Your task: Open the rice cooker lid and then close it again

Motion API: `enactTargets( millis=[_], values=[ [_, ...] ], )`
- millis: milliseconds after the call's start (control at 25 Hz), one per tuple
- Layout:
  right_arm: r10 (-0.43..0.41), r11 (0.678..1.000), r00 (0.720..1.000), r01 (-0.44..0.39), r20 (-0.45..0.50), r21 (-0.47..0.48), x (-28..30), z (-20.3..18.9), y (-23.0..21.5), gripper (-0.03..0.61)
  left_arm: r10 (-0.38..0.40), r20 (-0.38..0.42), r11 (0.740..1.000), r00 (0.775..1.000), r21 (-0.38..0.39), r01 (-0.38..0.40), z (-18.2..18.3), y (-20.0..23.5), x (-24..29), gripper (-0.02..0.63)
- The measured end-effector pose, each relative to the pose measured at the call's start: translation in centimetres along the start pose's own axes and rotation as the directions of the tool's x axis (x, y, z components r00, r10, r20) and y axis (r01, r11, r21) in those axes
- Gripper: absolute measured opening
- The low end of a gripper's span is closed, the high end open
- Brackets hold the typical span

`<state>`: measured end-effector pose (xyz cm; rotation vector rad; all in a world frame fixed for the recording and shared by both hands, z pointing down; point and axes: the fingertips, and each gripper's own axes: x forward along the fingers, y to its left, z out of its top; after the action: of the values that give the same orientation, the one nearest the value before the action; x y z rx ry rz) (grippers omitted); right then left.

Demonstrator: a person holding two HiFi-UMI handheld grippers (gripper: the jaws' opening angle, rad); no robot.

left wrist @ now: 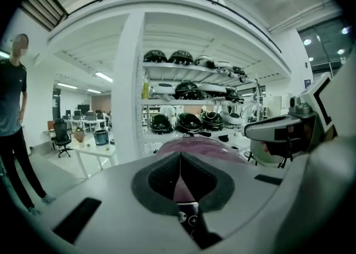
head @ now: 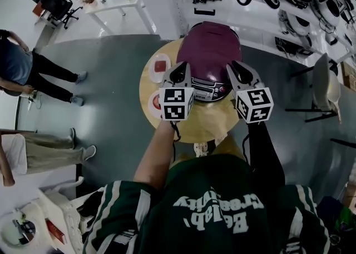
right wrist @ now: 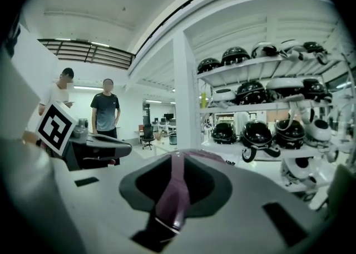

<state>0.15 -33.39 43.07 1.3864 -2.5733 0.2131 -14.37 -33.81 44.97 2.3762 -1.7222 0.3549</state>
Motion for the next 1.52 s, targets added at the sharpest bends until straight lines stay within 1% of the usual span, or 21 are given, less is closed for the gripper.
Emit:
enactTargets(
  millis=[200, 400, 520, 560, 640, 680, 800, 960, 1040, 1320, 1520],
  values=[
    [0.005, 0.999, 0.998, -0.003, 0.06, -0.032, -2.9, 1.7, -0.2, 0.078, 0.006, 0.067, 1.0, 0.998, 0.015, -0.007, 2.5, -2.1, -2.8, 0.007],
    [0.063, 0.997, 0.995, -0.059, 0.077, -0.057, -5.0, 2.3, -0.2, 0.08, 0.015, 0.113, 1.0, 0.993, 0.016, -0.017, 4.7, -4.8, -5.2, 0.023],
    [0.08, 0.995, 0.992, -0.073, 0.1, -0.066, -6.1, 2.6, -0.7, 0.078, 0.028, 0.14, 0.999, 0.99, 0.022, -0.031, 5.5, -6.3, -5.9, 0.025],
    [0.082, 0.995, 0.991, -0.075, 0.109, -0.068, -6.4, 2.6, -0.9, 0.075, 0.035, 0.147, 0.999, 0.989, 0.025, -0.039, 5.5, -6.7, -6.1, 0.025],
    [0.09, 0.994, 0.988, -0.082, 0.123, -0.068, -7.1, 2.5, -1.2, 0.049, 0.053, 0.153, 0.998, 0.987, 0.033, -0.059, 5.3, -7.5, -6.6, 0.022],
    [0.098, 0.994, 0.987, -0.09, 0.129, -0.066, -7.4, 2.3, -1.3, 0.002, 0.063, 0.154, 0.997, 0.986, 0.037, -0.07, 5.1, -7.8, -6.9, 0.001],
    [0.129, 0.991, 0.981, -0.121, 0.143, -0.061, -8.2, 2.3, -1.3, 0.003, 0.089, 0.156, 0.995, 0.984, 0.033, -0.095, 4.8, -8.3, -7.7, 0.0],
    [0.143, 0.986, 0.979, -0.128, 0.148, -0.105, -8.8, 2.6, -1.1, 0.003, 0.116, 0.169, 0.992, 0.979, 0.024, -0.122, 5.1, -8.6, -8.5, -0.002],
    [0.147, 0.985, 0.978, -0.131, 0.15, -0.112, -9.0, 2.7, -1.1, 0.003, 0.125, 0.176, 0.991, 0.976, 0.026, -0.131, 5.3, -8.8, -8.7, -0.002],
    [0.147, 0.985, 0.976, -0.13, 0.162, -0.112, -9.6, 3.1, -1.7, 0.003, 0.136, 0.197, 0.989, 0.971, 0.022, -0.143, 6.2, -9.4, -9.0, -0.002],
    [0.138, 0.987, 0.975, -0.122, 0.176, -0.1, -10.2, 3.4, -2.1, 0.003, 0.136, 0.21, 0.989, 0.968, 0.032, -0.146, 6.6, -9.9, -9.4, -0.002]
  ],
)
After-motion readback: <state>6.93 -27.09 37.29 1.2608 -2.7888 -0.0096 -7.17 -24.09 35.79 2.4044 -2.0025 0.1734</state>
